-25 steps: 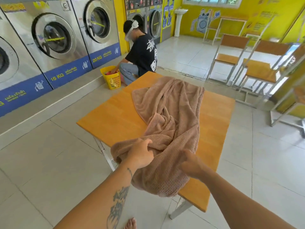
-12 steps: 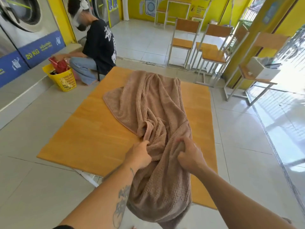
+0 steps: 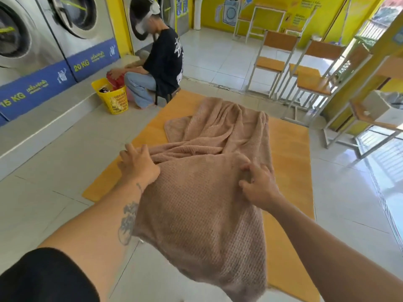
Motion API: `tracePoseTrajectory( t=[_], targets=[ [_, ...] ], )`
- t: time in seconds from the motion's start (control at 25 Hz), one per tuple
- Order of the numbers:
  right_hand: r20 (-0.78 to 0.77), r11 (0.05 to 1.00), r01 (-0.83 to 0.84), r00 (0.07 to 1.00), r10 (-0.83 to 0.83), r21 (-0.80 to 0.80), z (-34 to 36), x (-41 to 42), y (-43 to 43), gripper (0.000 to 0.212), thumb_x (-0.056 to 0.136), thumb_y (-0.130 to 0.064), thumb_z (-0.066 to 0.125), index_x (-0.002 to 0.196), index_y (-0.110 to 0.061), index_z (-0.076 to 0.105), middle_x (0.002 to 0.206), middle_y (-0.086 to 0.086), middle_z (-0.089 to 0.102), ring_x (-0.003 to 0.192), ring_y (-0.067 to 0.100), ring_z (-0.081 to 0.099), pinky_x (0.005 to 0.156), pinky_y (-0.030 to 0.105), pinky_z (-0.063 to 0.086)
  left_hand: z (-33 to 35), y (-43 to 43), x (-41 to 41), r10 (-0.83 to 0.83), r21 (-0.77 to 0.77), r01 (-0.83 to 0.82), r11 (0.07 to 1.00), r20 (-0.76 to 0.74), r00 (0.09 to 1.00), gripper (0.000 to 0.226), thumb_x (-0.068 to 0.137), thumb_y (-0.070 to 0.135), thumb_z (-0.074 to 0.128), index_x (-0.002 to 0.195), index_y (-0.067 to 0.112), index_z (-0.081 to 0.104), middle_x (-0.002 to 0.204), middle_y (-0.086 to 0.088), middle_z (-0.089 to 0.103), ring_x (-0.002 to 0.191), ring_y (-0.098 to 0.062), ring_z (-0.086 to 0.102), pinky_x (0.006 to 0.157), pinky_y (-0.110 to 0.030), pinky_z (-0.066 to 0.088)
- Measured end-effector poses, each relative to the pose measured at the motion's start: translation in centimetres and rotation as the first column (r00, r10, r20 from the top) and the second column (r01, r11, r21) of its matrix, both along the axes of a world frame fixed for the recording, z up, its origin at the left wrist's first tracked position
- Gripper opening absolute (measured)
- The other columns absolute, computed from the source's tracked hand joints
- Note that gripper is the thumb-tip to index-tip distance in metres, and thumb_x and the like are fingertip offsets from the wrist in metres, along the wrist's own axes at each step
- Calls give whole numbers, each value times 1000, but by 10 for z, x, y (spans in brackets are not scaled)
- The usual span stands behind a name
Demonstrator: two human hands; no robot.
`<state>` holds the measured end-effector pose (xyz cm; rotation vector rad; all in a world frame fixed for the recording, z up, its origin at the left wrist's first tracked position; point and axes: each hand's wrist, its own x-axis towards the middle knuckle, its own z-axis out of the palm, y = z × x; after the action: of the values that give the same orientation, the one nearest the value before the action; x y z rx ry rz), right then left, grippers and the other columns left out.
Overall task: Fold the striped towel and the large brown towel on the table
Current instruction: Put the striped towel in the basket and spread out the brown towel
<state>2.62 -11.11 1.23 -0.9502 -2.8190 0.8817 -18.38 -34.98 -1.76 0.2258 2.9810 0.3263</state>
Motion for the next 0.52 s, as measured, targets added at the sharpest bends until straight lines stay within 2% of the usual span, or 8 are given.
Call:
tracePoseTrajectory(
  t=[0.08, 0.16, 0.2, 0.28, 0.36, 0.4, 0.52],
  targets=[
    [225, 971, -124, 960, 169, -202, -21, 3, -6, 52, 84, -25, 56, 136, -26, 50, 144, 1, 41, 134, 26, 36, 100, 39, 40, -18, 1, 19, -105, 7, 104, 995, 95, 990, 47, 84, 30, 49, 131, 27, 47, 141, -11, 27, 130, -37, 27, 107, -54, 32],
    [273, 945, -149, 934, 231, -291, -40, 14, -16, 52, 84, -20, 52, 136, -26, 50, 155, -1, 31, 141, 26, 29, 104, 37, 38, -40, 5, 49, -221, 67, 211, 975, 244, 944, 51, 87, 33, 44, 138, 31, 43, 144, -7, 25, 136, -35, 21, 113, -58, 22],
    [240, 949, -129, 950, 202, -286, -48, 20, -20, 47, 86, -17, 48, 132, -28, 50, 150, -2, 34, 138, 26, 33, 102, 37, 40, -48, 7, 63, -257, 54, 253, 966, 303, 918, 55, 90, 34, 44, 144, 32, 37, 149, -6, 20, 140, -36, 15, 115, -60, 16],
    [173, 984, 7, 985, 24, -178, -58, 34, -27, 37, 88, -19, 44, 123, -30, 47, 127, 3, 44, 121, 33, 43, 93, 45, 47, -57, 8, 76, -278, -12, 301, 954, 349, 895, 64, 92, 32, 47, 152, 33, 24, 158, -5, 6, 145, -37, 3, 117, -62, 9],
    [218, 990, 138, 968, -127, -34, -59, 46, -29, 40, 87, -21, 48, 126, -28, 42, 125, 6, 40, 115, 34, 42, 85, 45, 45, -53, 7, 75, -256, -30, 279, 960, 315, 914, 69, 89, 26, 53, 152, 33, 25, 159, -7, 6, 146, -36, 4, 117, -61, 10],
    [271, 989, 147, 953, -137, -16, -60, 51, -29, 43, 85, -21, 50, 127, -26, 40, 126, 7, 40, 112, 34, 44, 82, 44, 45, -51, 7, 74, -235, -30, 253, 967, 272, 933, 68, 86, 22, 56, 149, 32, 31, 157, -7, 12, 145, -34, 10, 117, -59, 13],
    [381, 986, 52, 925, 12, -156, -60, 59, -28, 62, 81, -19, 54, 138, -21, 32, 117, 7, 52, 93, 27, 56, 68, 44, 51, -51, 11, 79, -238, 44, 234, 971, 113, 965, 49, 85, 16, 54, 132, 30, 51, 139, -4, 35, 131, -28, 30, 112, -50, 24]
  ],
)
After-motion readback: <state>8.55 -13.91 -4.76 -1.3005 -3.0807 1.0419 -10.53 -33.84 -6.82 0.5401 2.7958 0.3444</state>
